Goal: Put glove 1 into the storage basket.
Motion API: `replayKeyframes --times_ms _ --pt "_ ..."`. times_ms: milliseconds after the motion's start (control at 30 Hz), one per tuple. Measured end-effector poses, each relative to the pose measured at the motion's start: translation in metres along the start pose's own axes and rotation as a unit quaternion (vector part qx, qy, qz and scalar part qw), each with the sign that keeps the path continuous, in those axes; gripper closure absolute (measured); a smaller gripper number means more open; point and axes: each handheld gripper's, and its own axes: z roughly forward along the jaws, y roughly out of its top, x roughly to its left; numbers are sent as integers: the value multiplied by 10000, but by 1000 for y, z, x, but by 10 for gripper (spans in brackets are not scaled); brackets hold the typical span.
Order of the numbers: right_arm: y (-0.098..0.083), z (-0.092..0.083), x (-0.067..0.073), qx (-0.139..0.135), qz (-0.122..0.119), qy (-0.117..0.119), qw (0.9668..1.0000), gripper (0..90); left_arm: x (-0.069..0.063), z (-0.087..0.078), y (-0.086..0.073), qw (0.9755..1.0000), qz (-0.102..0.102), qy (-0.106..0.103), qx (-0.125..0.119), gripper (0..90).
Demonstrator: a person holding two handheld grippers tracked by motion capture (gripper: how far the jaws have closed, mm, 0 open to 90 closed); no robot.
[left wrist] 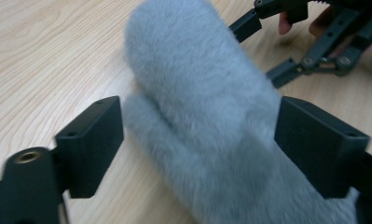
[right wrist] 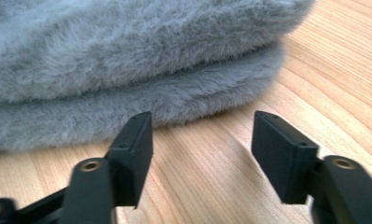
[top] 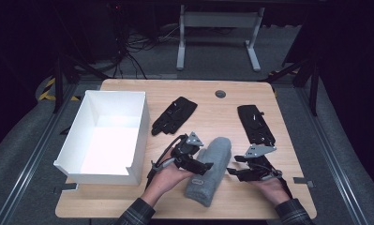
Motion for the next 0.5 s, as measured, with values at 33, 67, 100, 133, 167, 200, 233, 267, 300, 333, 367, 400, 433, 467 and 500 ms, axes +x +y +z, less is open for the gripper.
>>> replayKeyframes --times_ms 33,67,100,133,167,200,233,267,300,333,367,400,433,467,500 --pt "0 0 0 -3 -1 -18 10000 338 0 4 2 10000 -9 3 19 153" --pt "-2 -1 -1 -14 17 -8 10000 317 0 8 3 10000 -15 55 25 143" --pt "-3 -3 -1 -25 20 -18 10000 297 0 8 3 10000 -15 55 25 139" --pt "-4 -5 -2 -34 29 -26 10000 279 -1 14 4 9999 -19 58 128 137" --pt "-4 -5 -2 -34 29 -26 10000 279 -1 14 4 9999 -19 58 128 125" --pt "-6 -7 -3 -42 30 -35 10000 270 -1 17 4 9997 -15 98 223 125" --pt "-9 -10 -4 -46 32 -53 10000 253 -2 21 3 9996 -15 130 247 108" --pt "-11 -13 -4 -38 31 -84 10000 239 -3 23 3 9994 -24 183 286 98" --pt "-13 -16 -5 -55 33 -78 9999 234 -4 26 2 9992 -14 232 311 83" --pt "-15 -19 -5 -56 10 -104 9999 223 -4 28 1 9992 -39 230 333 75" --pt "-19 -22 -5 -76 -20 -104 9999 214 -4 32 -2 9990 -67 256 371 65" --pt "-22 -24 -5 -64 -30 -104 9999 206 -4 35 -3 9988 -60 250 416 61" --pt "-24 -26 -6 -68 -45 -124 9999 194 -4 37 -4 9988 -76 230 424 60" --pt "-26 -27 -7 -68 -45 -110 9999 193 -4 39 -4 9987 -88 223 452 59" --pt "-28 -28 -7 -67 -35 -88 9999 190 -4 39 -5 9986 -93 187 488 57"
